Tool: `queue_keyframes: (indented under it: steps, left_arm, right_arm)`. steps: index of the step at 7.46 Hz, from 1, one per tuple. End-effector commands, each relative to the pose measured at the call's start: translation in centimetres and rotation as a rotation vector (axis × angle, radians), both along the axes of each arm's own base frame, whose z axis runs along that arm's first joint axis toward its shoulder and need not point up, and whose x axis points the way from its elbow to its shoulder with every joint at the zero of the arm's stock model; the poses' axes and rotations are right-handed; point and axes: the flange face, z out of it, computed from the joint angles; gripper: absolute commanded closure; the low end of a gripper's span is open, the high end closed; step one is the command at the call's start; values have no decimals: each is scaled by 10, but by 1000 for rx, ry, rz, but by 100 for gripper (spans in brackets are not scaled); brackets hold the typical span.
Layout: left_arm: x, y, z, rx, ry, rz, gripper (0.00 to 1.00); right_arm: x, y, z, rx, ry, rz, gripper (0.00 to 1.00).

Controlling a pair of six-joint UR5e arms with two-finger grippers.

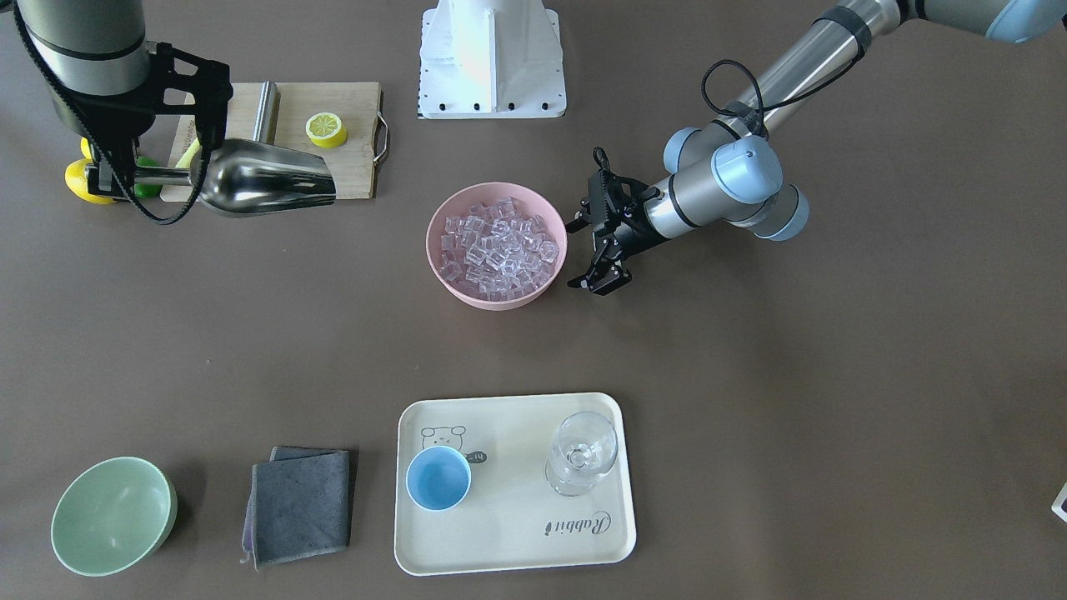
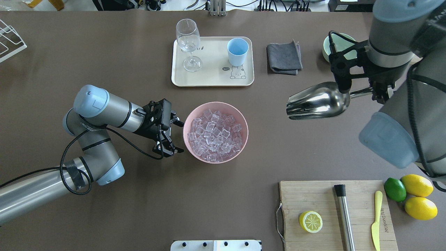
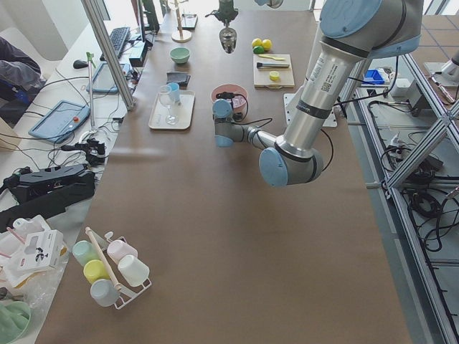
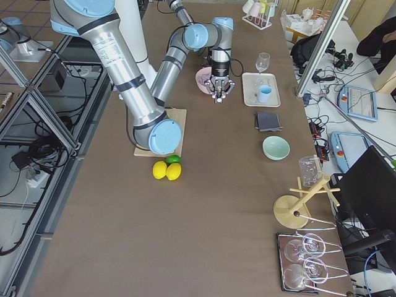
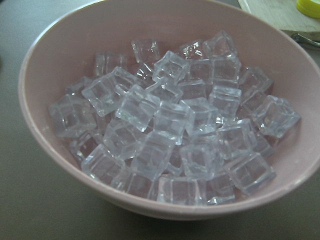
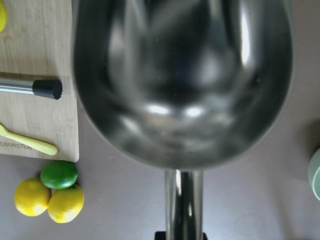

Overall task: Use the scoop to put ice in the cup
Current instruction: 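Swing the right gripper with the scoop over the pink bowl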

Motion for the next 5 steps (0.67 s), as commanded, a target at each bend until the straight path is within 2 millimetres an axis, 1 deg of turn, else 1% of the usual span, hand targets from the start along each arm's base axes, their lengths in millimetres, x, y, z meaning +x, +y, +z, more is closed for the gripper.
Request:
queue_keyframes:
  steps: [1, 2, 3, 4, 5]
  left_arm:
    - [-2, -3, 0, 1, 3, -10, 2]
    - [-3, -3, -2, 3, 8, -9, 2]
    - [-4, -2, -3, 6, 15, -7, 2]
    - [-6, -5, -4, 4, 18, -14, 2]
    - [-6, -6, -4, 3, 16, -18, 2]
  right_arm:
    - [-48, -10, -44, -17, 132, -99, 100]
    - [-76, -20, -55, -33, 164, -123, 100]
    - [-100, -28, -59, -51, 209, -137, 100]
    - [-118, -31, -63, -61, 262, -141, 100]
    - [-126, -25, -78, -51, 297, -113, 100]
